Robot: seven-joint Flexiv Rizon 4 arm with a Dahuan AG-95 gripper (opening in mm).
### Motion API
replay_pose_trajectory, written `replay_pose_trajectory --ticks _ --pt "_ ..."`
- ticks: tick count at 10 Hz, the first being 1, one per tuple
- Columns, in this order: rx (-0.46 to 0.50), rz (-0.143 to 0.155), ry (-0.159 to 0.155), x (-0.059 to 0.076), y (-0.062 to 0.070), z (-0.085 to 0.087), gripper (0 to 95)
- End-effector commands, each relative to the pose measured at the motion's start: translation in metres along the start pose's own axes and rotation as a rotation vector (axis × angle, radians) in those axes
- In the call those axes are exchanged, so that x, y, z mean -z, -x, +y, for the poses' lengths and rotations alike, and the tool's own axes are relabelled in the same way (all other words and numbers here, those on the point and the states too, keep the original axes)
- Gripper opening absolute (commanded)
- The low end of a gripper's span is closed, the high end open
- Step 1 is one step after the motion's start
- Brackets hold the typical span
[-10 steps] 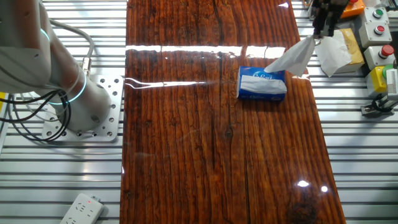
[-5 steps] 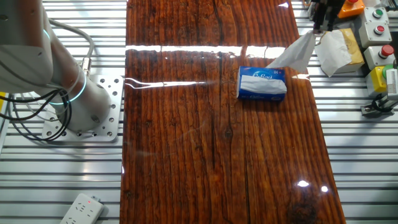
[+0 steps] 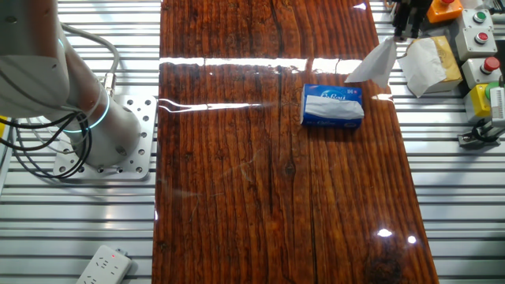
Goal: Pull out a napkin
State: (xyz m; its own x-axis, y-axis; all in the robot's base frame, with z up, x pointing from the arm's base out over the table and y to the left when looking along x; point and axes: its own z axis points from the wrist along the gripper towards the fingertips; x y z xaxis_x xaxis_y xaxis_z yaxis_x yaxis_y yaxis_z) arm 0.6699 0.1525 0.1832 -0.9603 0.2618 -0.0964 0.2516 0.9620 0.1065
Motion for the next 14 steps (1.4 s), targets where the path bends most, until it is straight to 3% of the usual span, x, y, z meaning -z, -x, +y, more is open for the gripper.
replay_pose_trajectory --ticks 1,9,14 --pt "0.0 -0.002 -0.001 -0.0025 -0.0028 -0.0072 0.0" --pt "0.001 -0.002 -0.016 -0.0021 -0.0045 -0.0118 0.0" --pt "0.001 0.018 0.005 -0.0019 -0.0044 -0.0115 0.0"
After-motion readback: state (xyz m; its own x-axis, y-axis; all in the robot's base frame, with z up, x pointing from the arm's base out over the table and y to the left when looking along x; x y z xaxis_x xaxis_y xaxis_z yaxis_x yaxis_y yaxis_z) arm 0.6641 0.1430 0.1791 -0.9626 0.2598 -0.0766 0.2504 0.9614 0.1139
